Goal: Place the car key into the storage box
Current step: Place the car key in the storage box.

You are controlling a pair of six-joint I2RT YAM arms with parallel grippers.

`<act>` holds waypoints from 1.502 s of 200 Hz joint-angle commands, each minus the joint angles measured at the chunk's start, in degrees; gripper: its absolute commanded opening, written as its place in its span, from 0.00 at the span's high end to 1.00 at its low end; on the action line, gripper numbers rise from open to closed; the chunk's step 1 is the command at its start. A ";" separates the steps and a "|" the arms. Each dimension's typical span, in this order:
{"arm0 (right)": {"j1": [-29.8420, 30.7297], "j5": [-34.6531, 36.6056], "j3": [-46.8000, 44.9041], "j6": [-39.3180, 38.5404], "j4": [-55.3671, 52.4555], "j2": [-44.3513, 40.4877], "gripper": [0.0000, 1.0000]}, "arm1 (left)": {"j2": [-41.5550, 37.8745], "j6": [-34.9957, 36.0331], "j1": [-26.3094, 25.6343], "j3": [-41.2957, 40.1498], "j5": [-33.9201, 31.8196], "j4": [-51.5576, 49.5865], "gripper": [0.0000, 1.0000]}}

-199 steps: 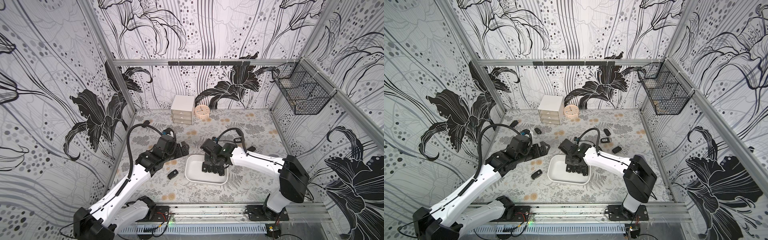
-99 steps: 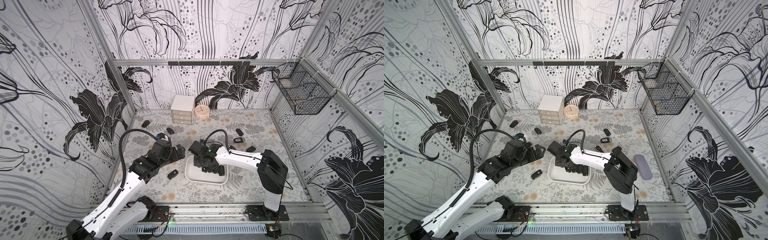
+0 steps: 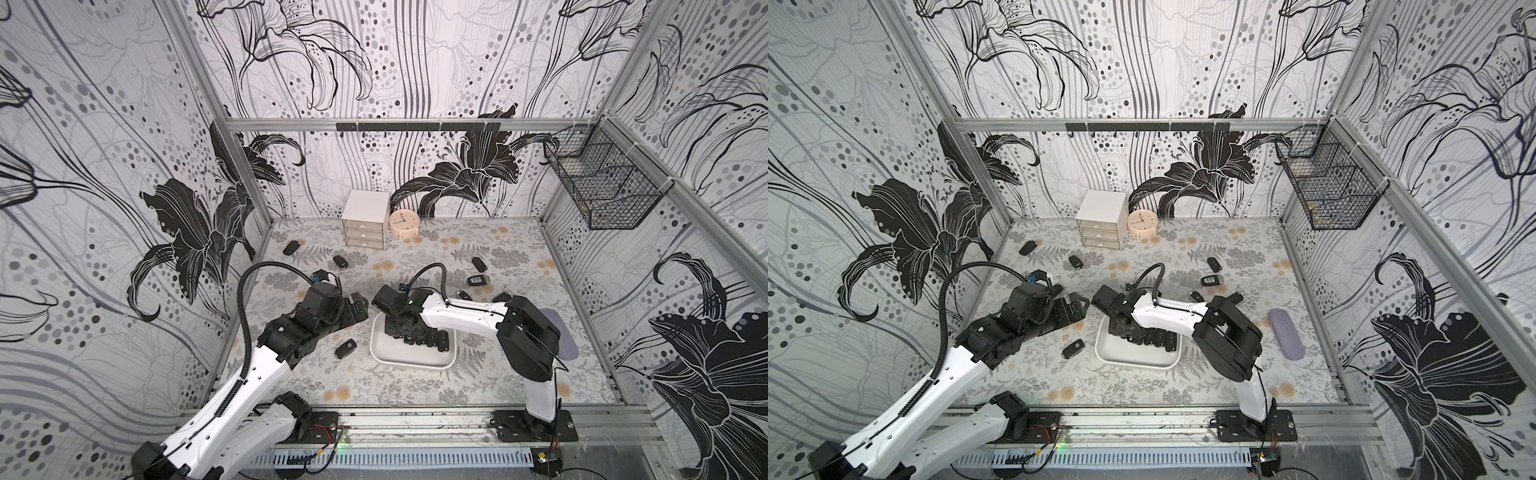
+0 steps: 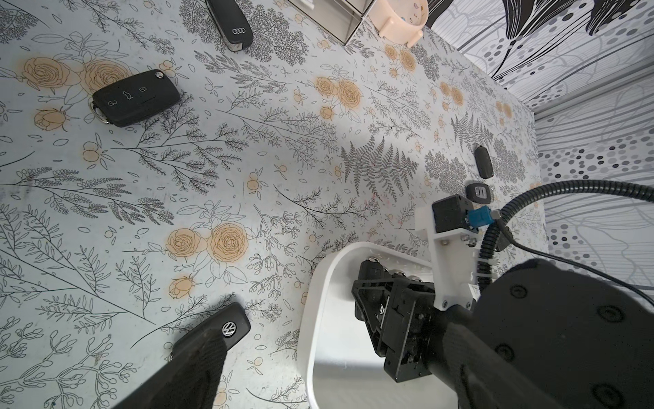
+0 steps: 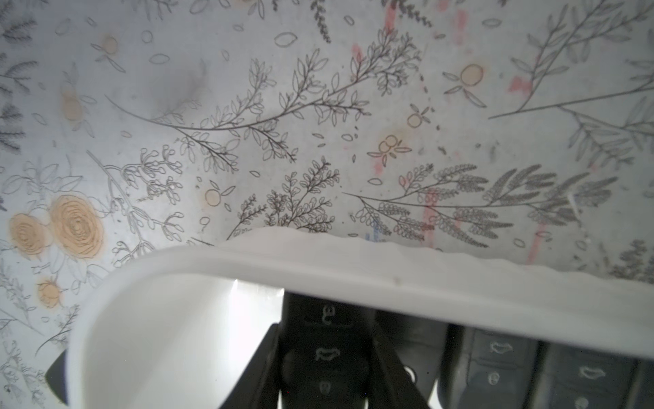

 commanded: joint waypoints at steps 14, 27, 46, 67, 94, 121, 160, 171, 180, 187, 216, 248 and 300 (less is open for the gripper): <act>0.32 1.75 2.30 1.86 -3.53 1.92 0.67 | -0.90 -0.52 0.35 -0.59 -1.45 0.14 0.01; 0.31 1.93 2.36 2.08 -3.82 2.28 0.66 | -0.88 -0.54 0.36 -0.55 -1.41 0.08 0.01; 0.30 2.28 2.58 2.26 -4.26 2.38 0.65 | -0.93 -0.45 0.41 -0.59 -1.40 0.08 0.01; 0.31 2.43 2.58 2.25 -4.60 2.46 0.63 | -0.93 -0.46 0.41 -0.76 -1.45 0.17 0.01; 0.30 2.37 2.92 2.26 -5.15 2.85 0.58 | -0.60 -0.46 0.40 -0.77 -1.15 0.52 0.01; 0.32 2.28 2.85 2.17 -5.39 3.12 0.54 | -0.53 -0.45 0.41 -0.77 -1.14 0.52 0.01; 0.32 2.10 2.83 2.00 -5.38 3.00 0.55 | -0.70 -0.64 0.40 -0.82 -0.96 0.52 0.01; 0.31 2.08 2.84 1.91 -5.35 3.03 0.55 | -0.71 -0.64 0.36 -0.89 -0.96 0.52 0.01; 0.32 1.94 2.87 1.59 -5.08 2.93 0.55 | -0.73 -0.68 0.41 -0.83 -0.96 0.52 0.01; 0.40 1.76 3.06 1.12 -4.81 2.84 0.55 | -0.71 -0.67 0.34 -0.82 -0.96 0.44 0.01; 1.75 3.11 4.38 -1.16 -4.17 2.02 0.55 | -0.82 -0.63 0.39 -0.78 -0.96 0.43 0.01; 2.72 2.81 6.39 -2.56 -4.52 2.67 0.55 | -0.82 -0.67 0.36 -0.68 -0.88 0.35 0.01; 3.22 -1.79 7.41 -5.07 -0.90 4.87 0.67 | -1.37 -0.72 0.41 -0.77 -0.87 -0.08 0.01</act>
